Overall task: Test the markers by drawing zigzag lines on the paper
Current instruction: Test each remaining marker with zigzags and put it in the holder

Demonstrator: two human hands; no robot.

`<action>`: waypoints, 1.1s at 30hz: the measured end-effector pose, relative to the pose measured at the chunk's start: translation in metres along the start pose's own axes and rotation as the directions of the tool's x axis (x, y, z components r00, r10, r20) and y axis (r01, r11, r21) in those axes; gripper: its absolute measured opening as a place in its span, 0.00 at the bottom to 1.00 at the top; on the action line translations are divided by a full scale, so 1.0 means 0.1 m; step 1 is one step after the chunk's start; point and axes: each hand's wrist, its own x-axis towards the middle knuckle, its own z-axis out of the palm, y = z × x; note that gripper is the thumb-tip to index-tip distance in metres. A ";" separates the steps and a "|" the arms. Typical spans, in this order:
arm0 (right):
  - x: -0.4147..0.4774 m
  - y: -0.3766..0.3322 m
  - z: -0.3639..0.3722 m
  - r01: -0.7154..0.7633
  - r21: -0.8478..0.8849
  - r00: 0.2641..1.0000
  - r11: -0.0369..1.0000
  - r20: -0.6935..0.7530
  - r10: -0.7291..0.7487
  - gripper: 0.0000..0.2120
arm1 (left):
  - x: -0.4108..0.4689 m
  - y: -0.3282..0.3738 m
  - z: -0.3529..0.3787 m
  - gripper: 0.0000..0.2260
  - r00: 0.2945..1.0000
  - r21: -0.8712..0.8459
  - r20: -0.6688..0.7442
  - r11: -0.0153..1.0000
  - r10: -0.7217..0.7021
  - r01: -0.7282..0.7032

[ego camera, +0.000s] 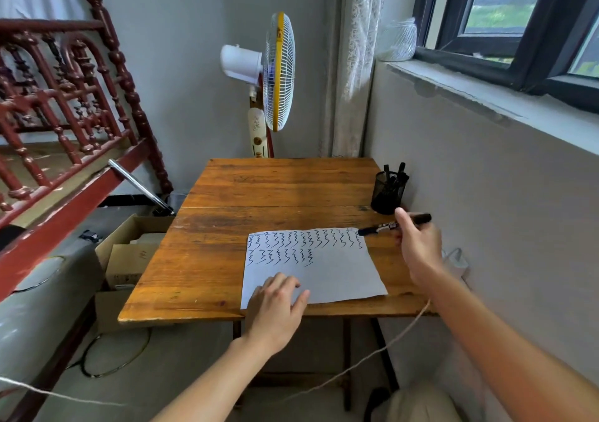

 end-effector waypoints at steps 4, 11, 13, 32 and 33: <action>0.76 -0.05 0.13 0.073 -0.126 0.988 0.989 -0.123 -0.089 0.14 | 0.19 -0.24 0.21 0.15 0.999 0.108 0.022 0.994 -0.033 0.030; 1.74 -0.22 0.49 0.189 -0.343 0.937 0.920 -0.219 -0.274 0.14 | 0.32 -0.49 0.52 0.11 1.000 0.251 -0.003 0.968 -0.002 0.003; 1.93 -0.19 0.57 0.205 -0.420 0.924 0.884 -0.213 -0.316 0.14 | 0.33 -0.50 0.55 0.12 1.000 0.261 -0.021 0.965 0.002 0.004; 2.33 0.13 0.58 0.190 -0.961 0.949 0.203 0.127 -0.290 0.22 | 0.33 -0.53 0.60 0.11 0.998 0.286 -0.066 0.958 0.015 0.004; 2.28 0.08 0.57 0.204 -0.954 0.944 0.219 0.134 -0.300 0.23 | 0.32 -0.54 0.60 0.11 0.998 0.285 -0.060 0.958 0.013 0.005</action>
